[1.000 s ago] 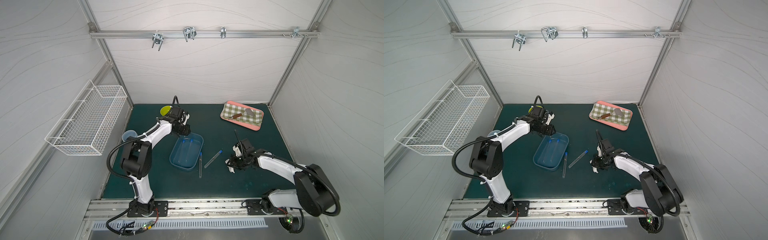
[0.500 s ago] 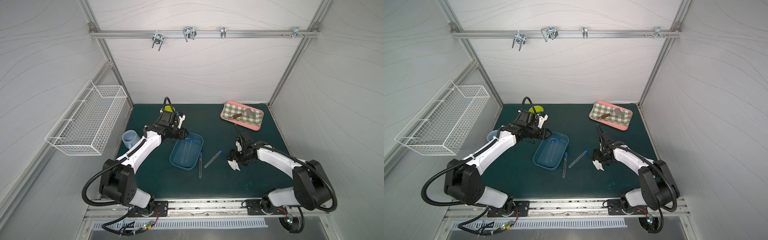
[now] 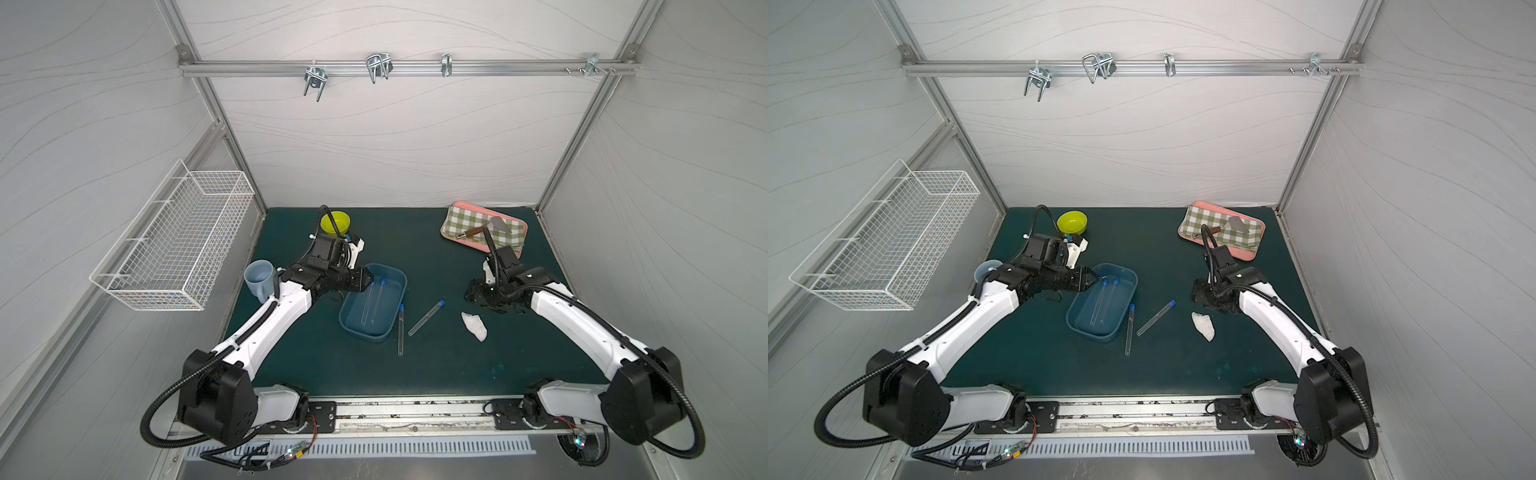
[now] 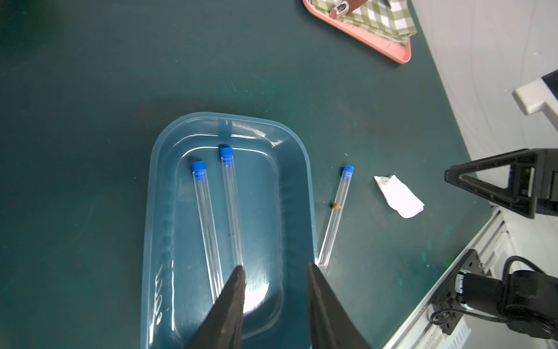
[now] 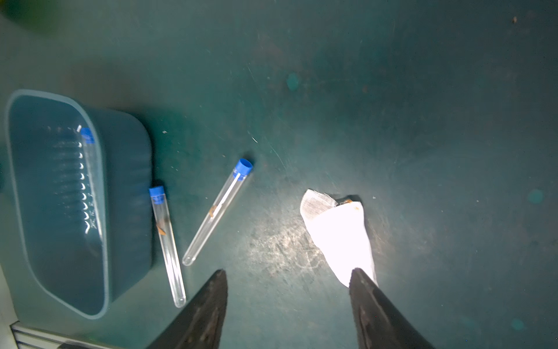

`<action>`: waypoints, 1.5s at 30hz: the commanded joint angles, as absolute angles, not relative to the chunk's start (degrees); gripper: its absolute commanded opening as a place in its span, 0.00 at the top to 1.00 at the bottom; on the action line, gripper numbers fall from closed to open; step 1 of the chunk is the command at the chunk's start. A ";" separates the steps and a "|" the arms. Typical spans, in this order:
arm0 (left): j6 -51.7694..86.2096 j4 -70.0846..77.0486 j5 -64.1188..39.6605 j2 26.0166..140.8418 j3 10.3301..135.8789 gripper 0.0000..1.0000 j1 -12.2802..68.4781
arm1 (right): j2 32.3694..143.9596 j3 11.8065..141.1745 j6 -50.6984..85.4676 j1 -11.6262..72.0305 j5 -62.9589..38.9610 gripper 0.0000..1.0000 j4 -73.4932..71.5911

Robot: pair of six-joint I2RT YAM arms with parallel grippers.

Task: Wipe the exteriors of test tubes
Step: Place the cleaning item at the center of the board, then pick up the test tube at the center of the board.

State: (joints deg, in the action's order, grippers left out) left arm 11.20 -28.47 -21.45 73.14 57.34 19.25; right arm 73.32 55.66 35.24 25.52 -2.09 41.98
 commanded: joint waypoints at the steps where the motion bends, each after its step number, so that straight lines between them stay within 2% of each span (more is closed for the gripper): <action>1: 13.47 -25.90 -23.17 69.65 55.31 0.63 19.42 | 77.70 57.46 40.28 28.59 -0.88 0.36 40.74; 6: 14.11 -24.93 -21.24 65.73 50.49 0.63 19.33 | 87.01 59.76 48.94 34.15 -0.18 0.39 35.96; 10: 16.04 -22.24 -22.45 61.85 46.60 0.63 19.39 | 93.48 64.64 51.59 38.12 3.99 0.39 38.46; 18: 19.65 -17.30 -25.76 57.67 40.19 0.62 19.39 | 101.09 68.02 54.91 39.38 4.60 0.43 39.69; 28: 21.33 -15.39 -29.18 59.24 40.35 0.63 19.42 | 108.65 75.11 54.86 40.79 6.84 0.50 44.91; 32: 21.62 -14.94 -29.33 59.06 40.07 0.63 19.51 | 109.40 74.67 55.30 40.75 6.75 0.56 44.76; 45: 22.45 -13.96 -30.68 59.58 39.76 0.63 19.86 | 111.64 74.10 55.81 40.43 5.65 0.64 42.76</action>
